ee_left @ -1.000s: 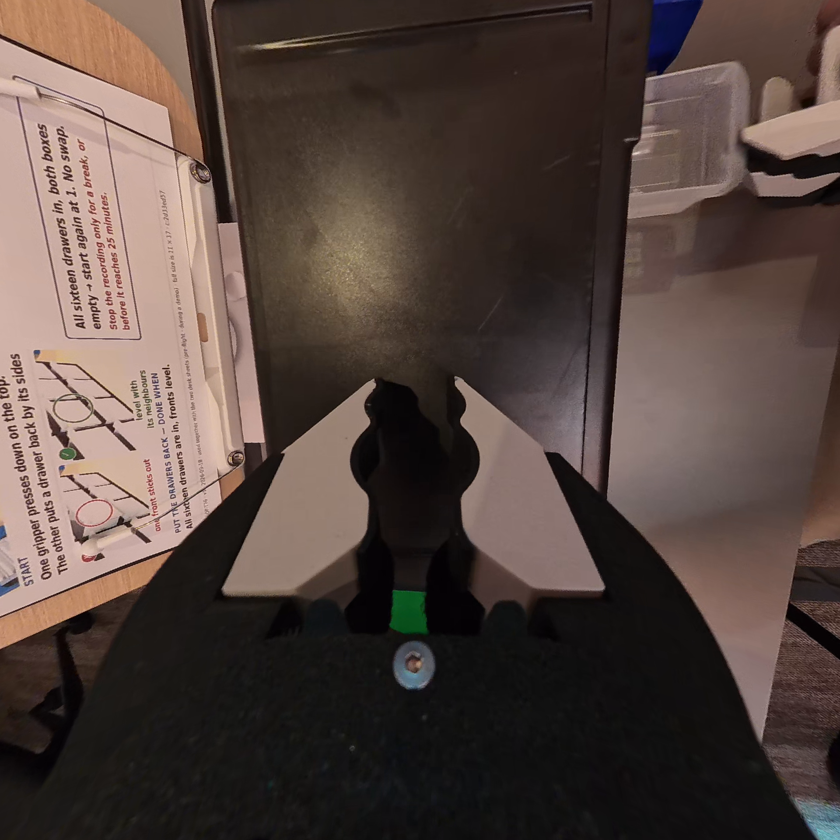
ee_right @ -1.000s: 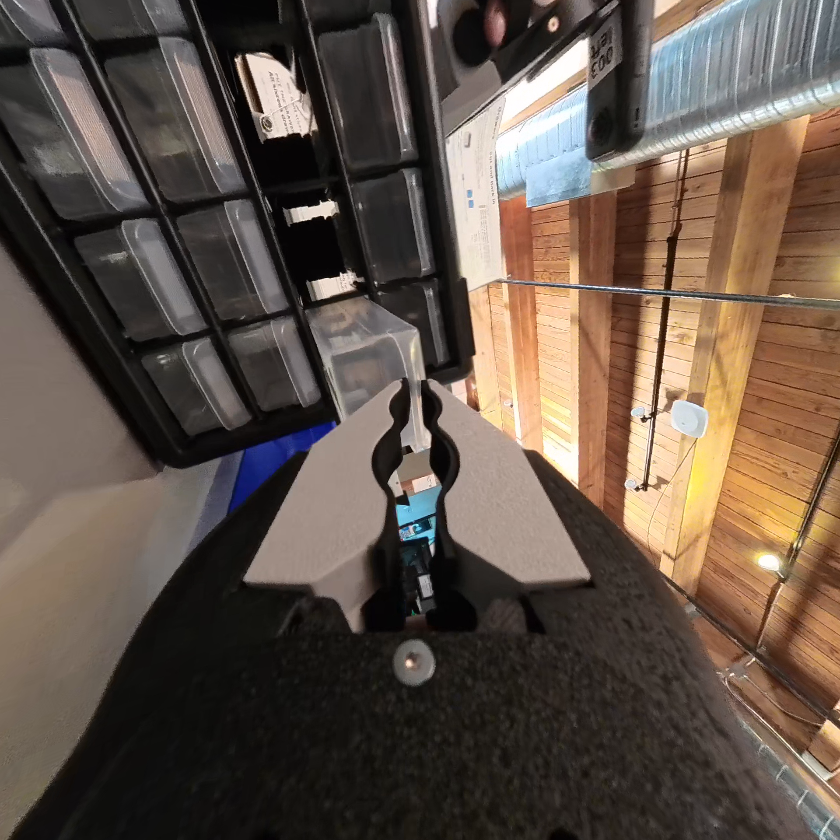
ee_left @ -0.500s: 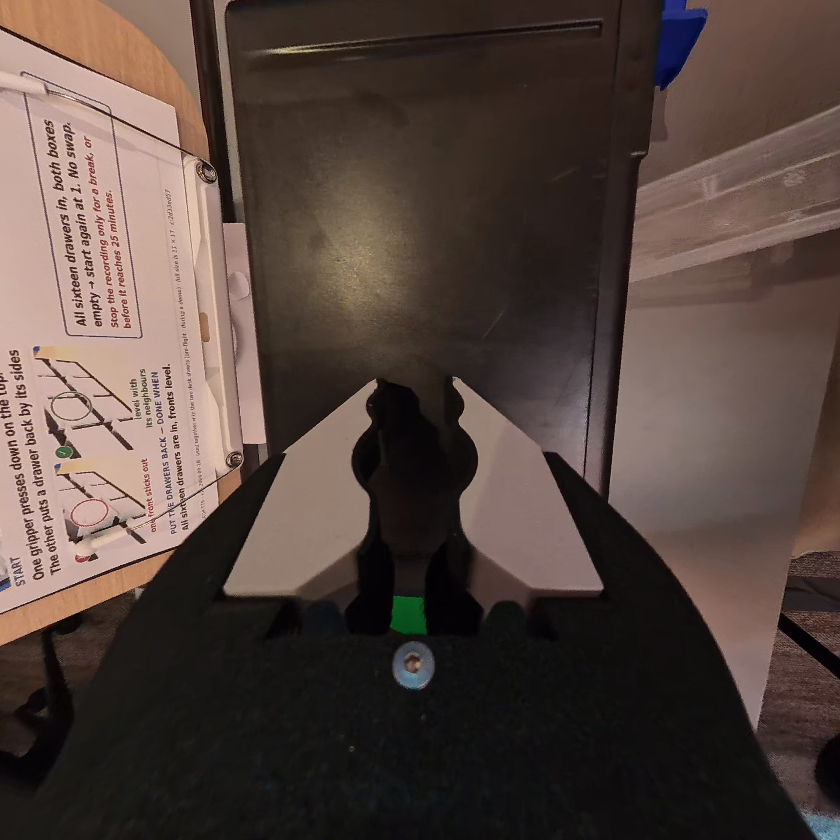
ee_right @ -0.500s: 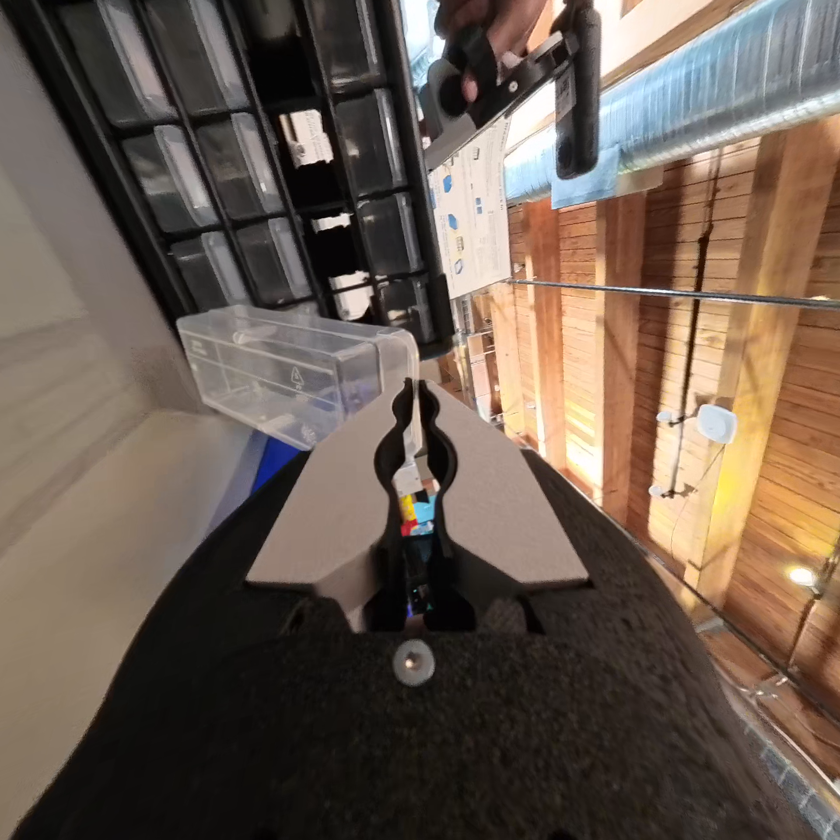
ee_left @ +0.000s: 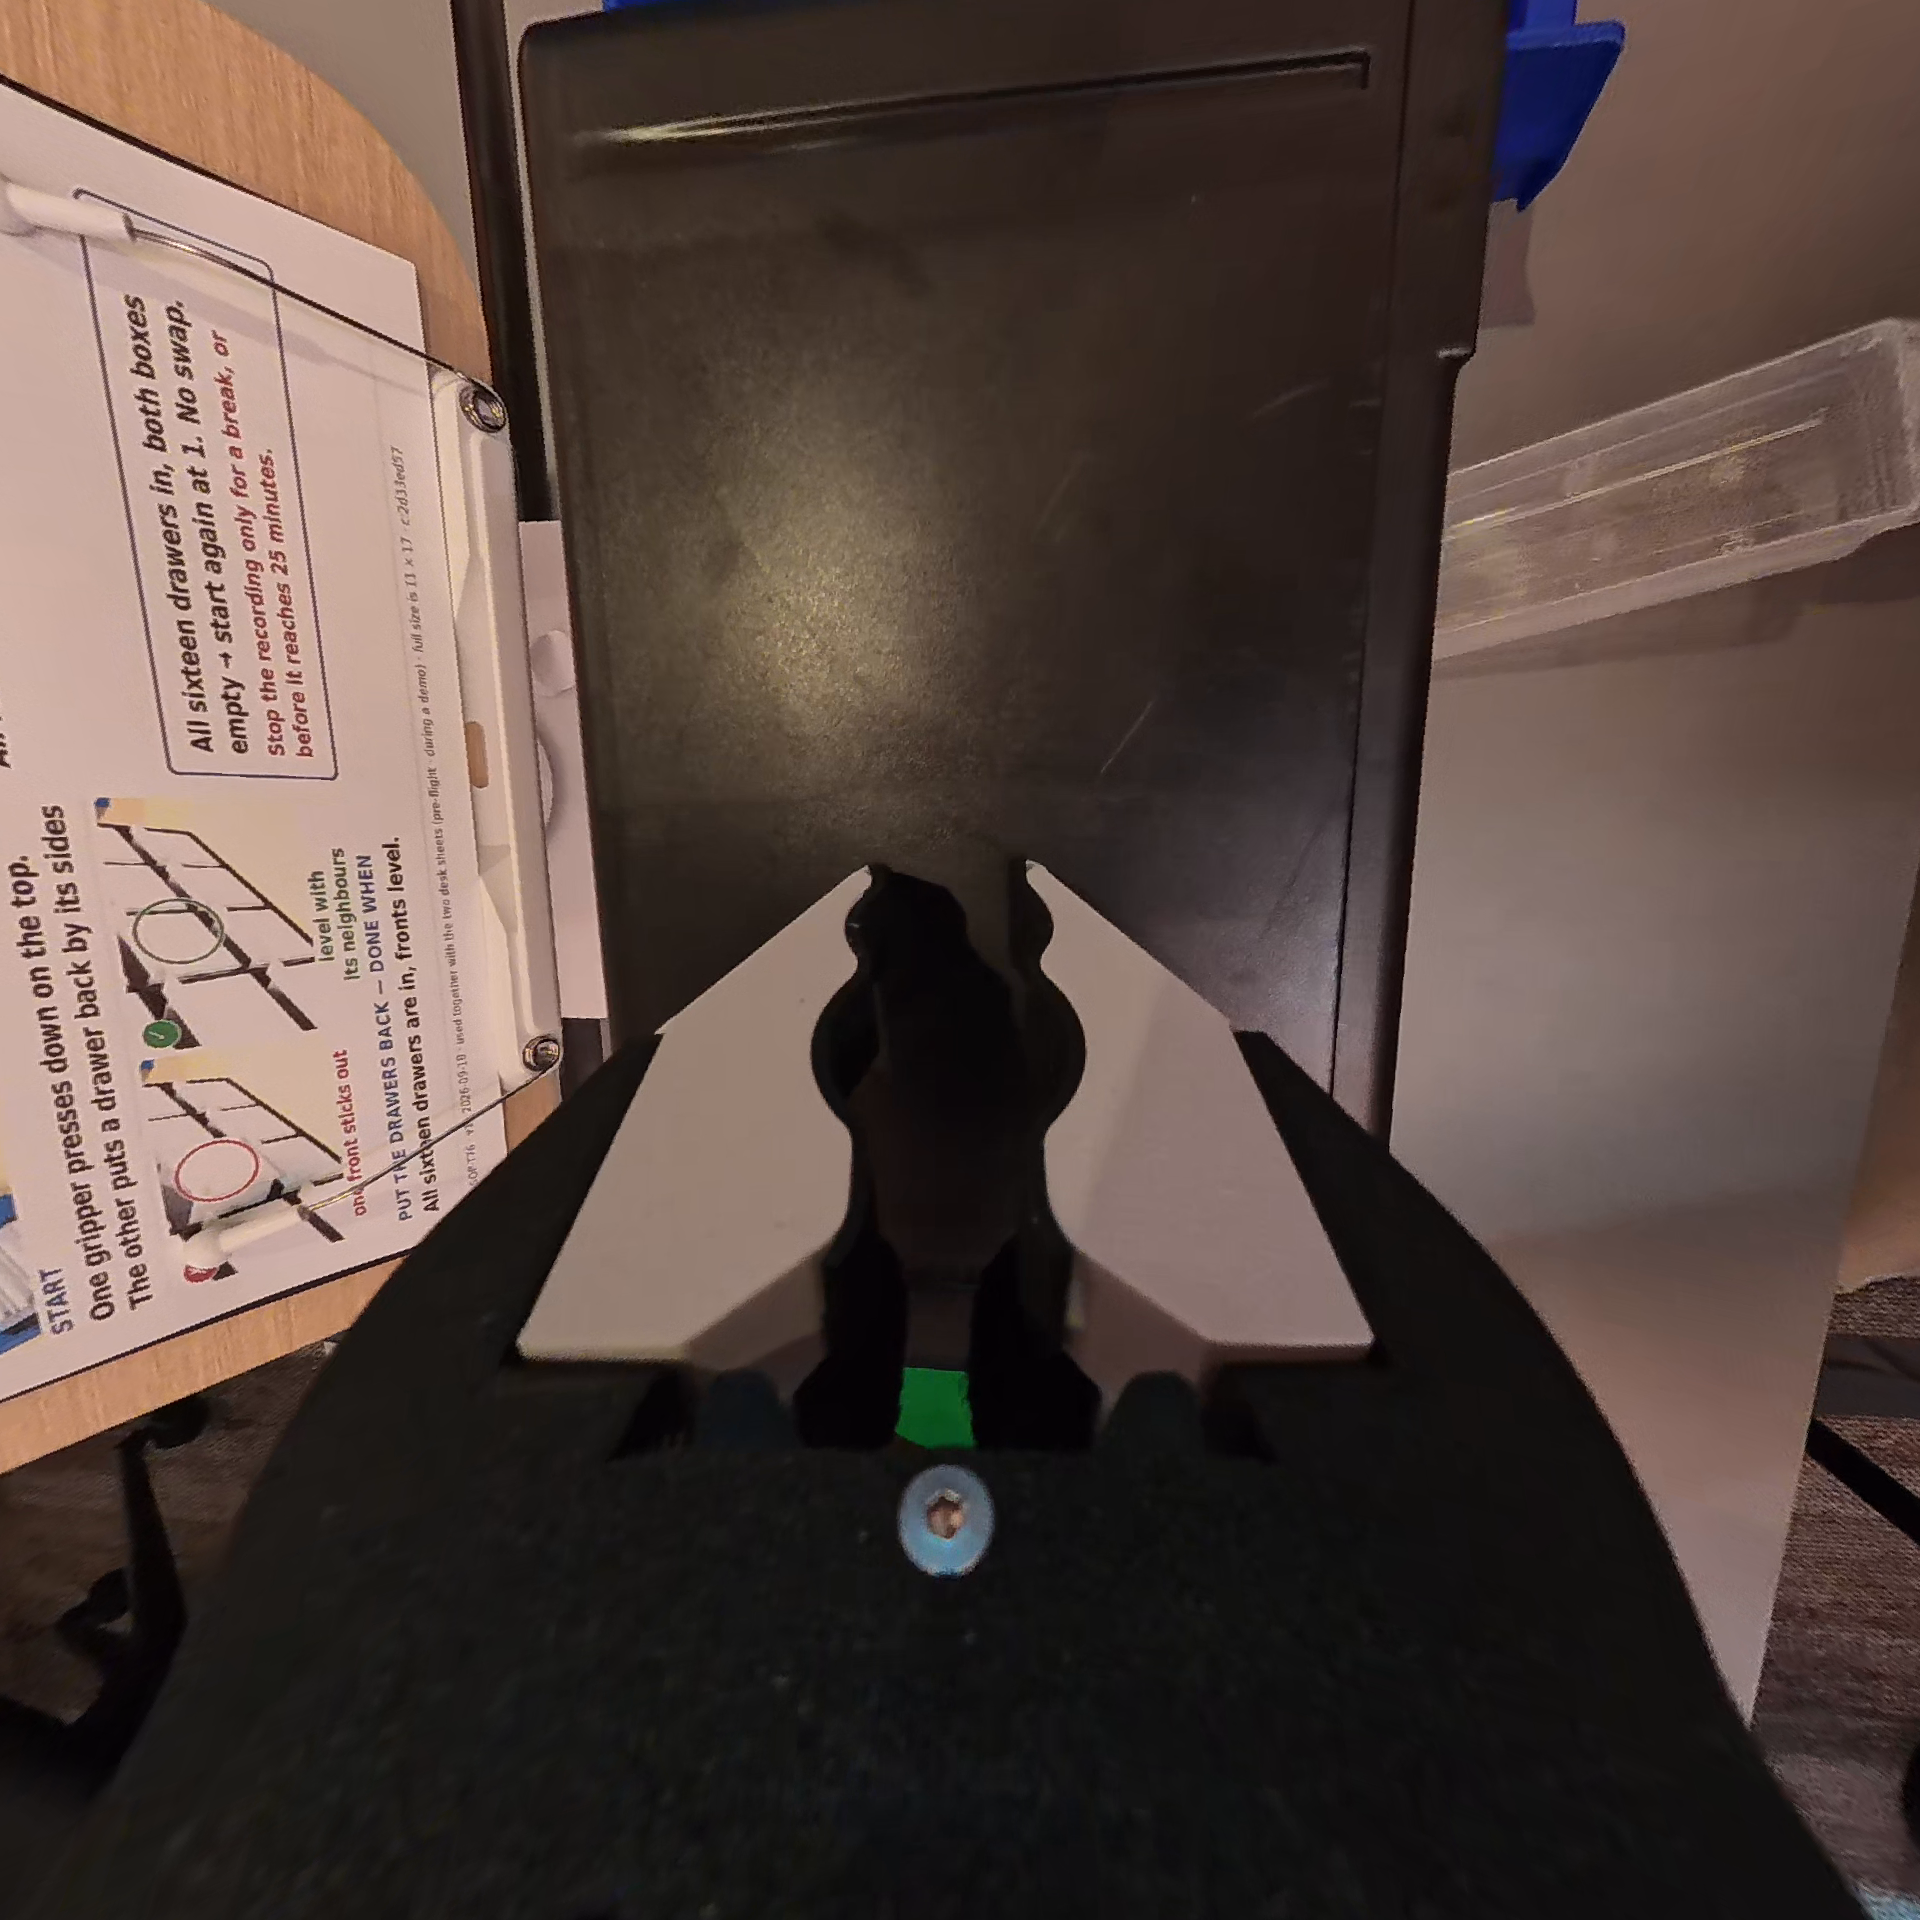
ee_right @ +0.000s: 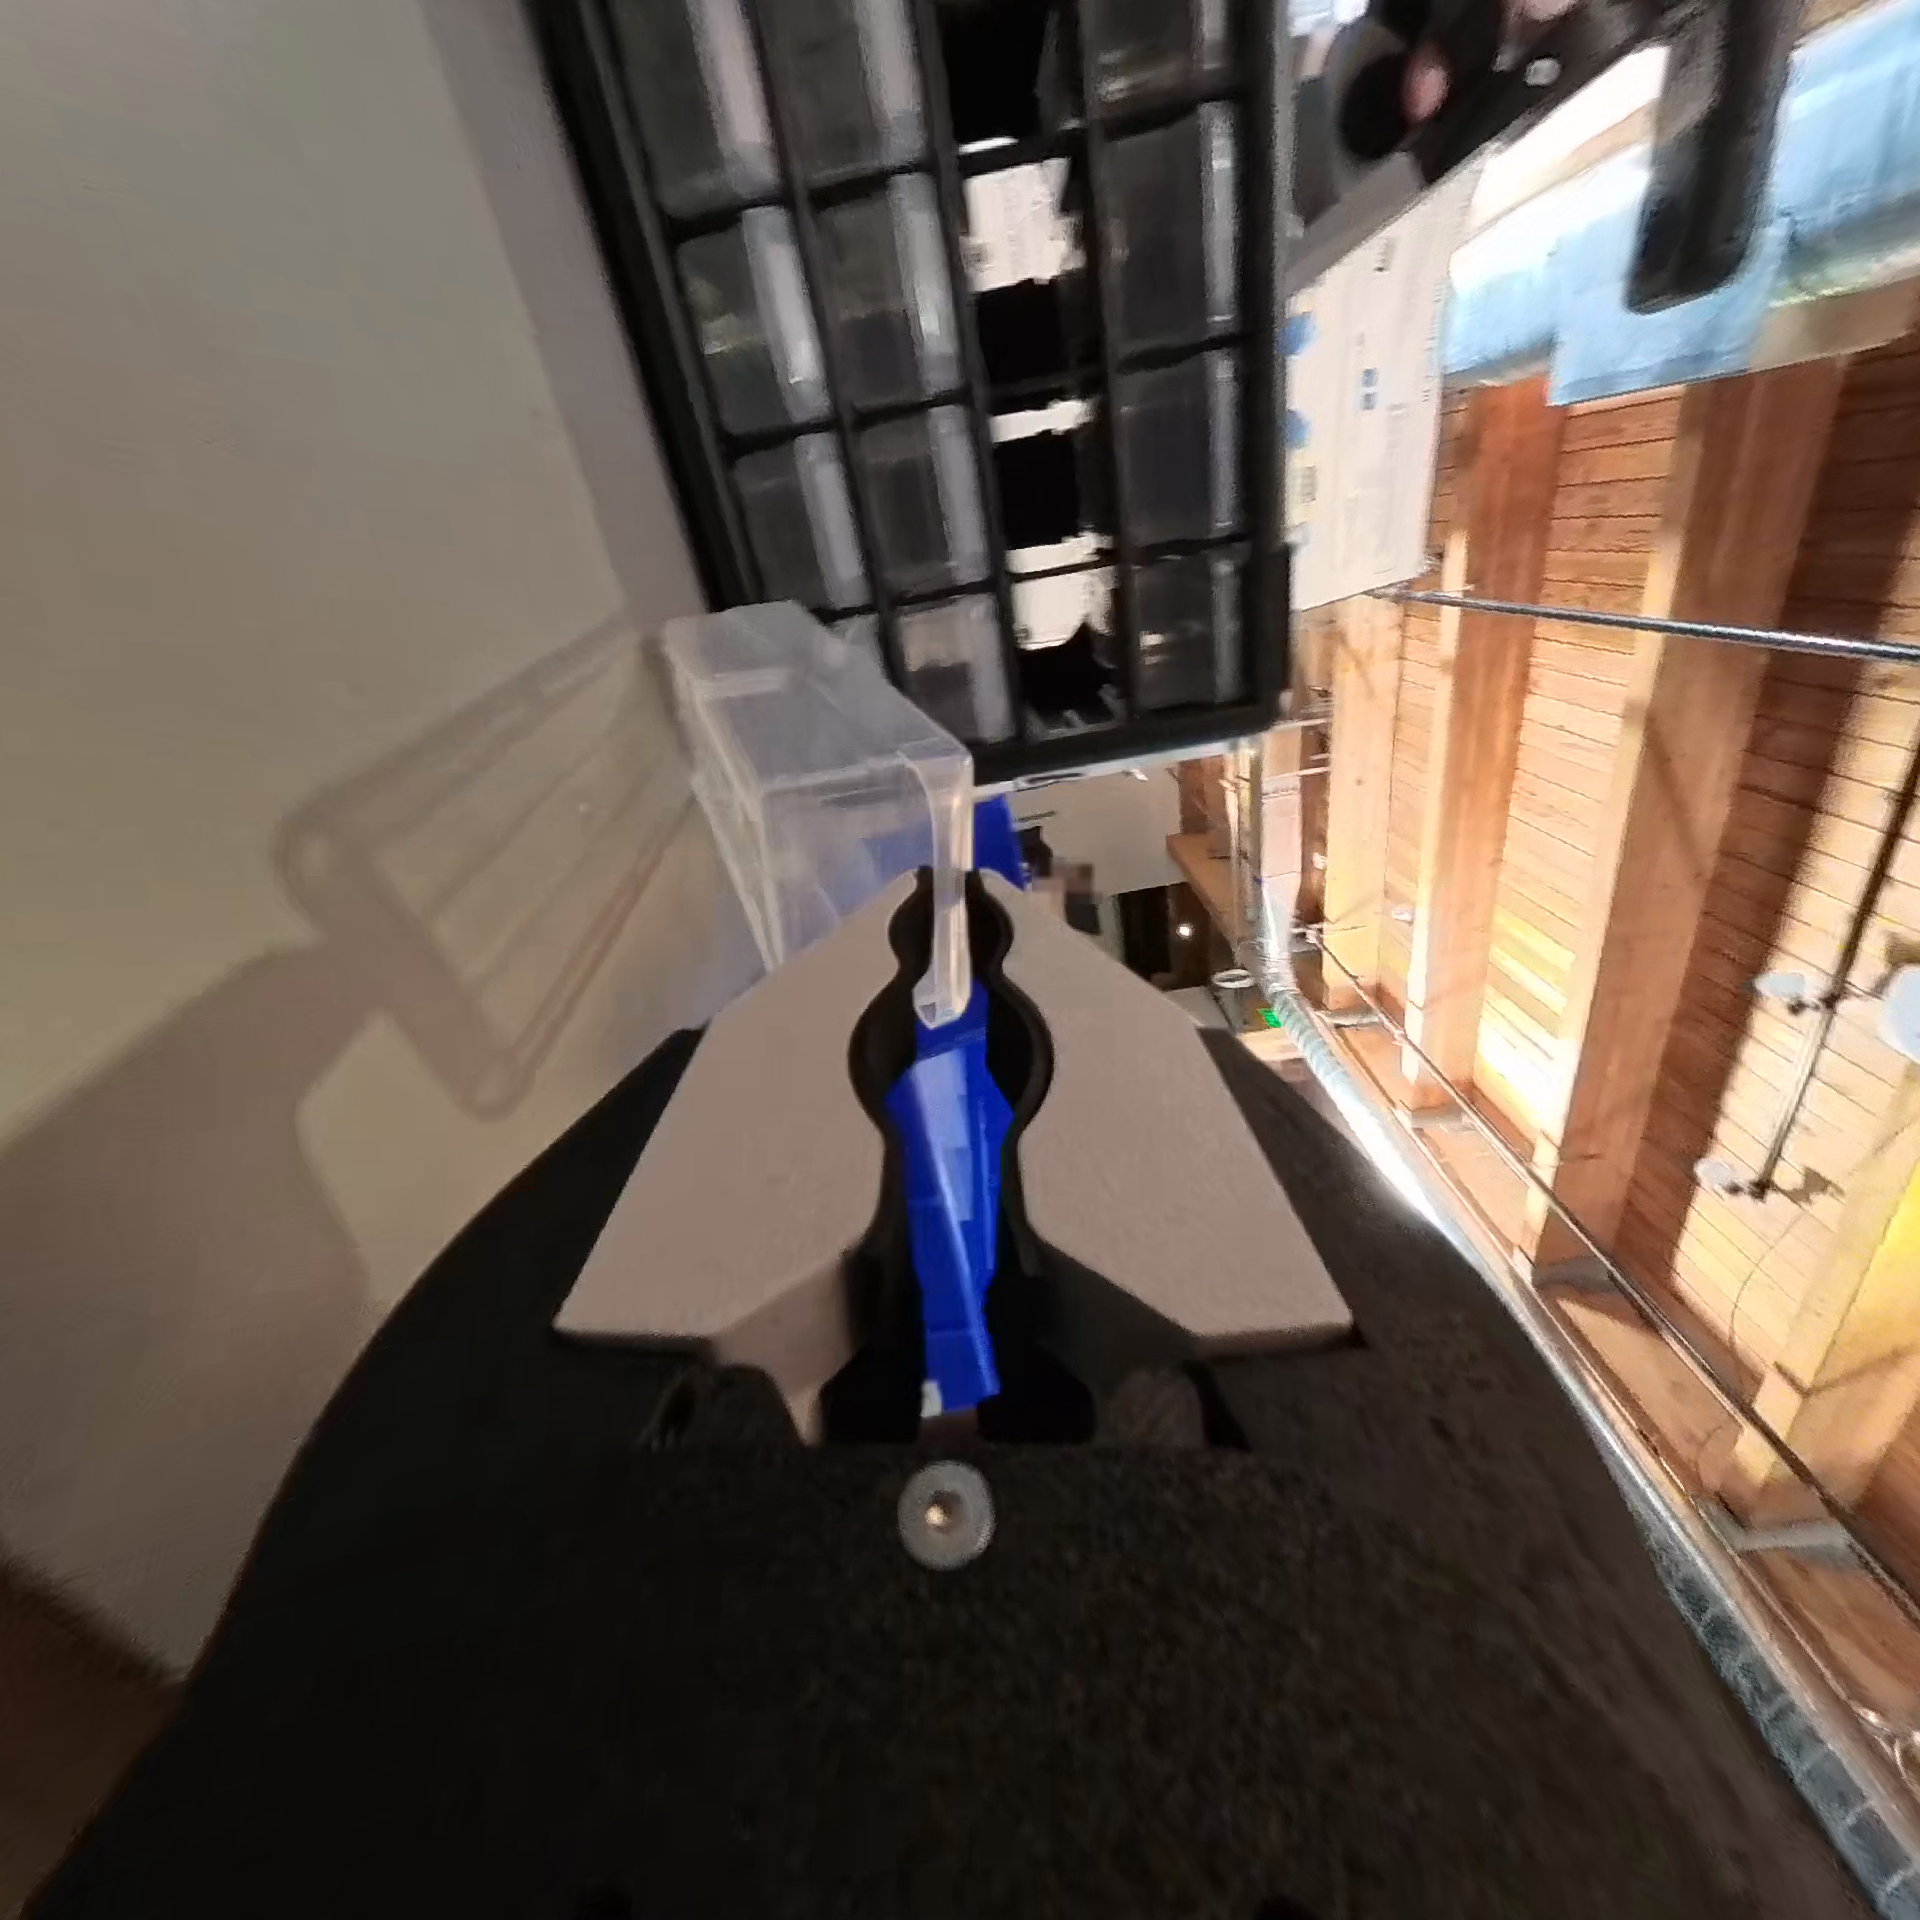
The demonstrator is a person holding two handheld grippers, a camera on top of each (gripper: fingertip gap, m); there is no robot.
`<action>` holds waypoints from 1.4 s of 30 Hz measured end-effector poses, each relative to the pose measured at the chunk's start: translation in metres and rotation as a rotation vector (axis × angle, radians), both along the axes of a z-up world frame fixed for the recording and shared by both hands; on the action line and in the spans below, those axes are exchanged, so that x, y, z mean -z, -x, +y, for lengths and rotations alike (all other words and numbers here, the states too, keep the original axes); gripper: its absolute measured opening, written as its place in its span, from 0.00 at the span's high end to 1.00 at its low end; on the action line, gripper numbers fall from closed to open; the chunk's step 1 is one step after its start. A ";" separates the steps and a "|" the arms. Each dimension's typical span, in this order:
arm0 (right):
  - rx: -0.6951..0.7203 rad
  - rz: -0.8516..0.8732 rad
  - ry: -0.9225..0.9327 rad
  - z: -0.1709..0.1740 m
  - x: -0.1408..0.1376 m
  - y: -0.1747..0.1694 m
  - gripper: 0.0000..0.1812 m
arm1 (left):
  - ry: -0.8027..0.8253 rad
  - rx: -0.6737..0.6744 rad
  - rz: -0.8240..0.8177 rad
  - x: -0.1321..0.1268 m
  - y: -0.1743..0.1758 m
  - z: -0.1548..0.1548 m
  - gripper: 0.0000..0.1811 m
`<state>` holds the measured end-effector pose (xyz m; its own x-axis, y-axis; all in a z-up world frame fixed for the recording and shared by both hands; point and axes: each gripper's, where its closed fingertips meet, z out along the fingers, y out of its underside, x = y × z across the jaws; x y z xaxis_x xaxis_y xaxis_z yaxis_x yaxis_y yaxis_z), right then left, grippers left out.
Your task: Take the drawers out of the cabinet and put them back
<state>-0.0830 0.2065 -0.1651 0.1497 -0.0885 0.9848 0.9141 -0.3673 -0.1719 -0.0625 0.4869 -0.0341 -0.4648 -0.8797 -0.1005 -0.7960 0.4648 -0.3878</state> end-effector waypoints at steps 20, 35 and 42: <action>0.019 0.250 0.295 -0.015 0.055 0.005 0.91 | -0.015 0.005 -0.004 0.000 0.000 -0.001 0.90; 0.407 1.476 0.467 0.018 0.005 -0.001 0.48 | -0.004 -0.007 -0.003 0.000 0.000 0.000 0.89; 0.584 1.532 0.559 0.054 0.040 -0.028 0.46 | -0.020 -0.001 0.007 0.000 0.000 0.000 0.90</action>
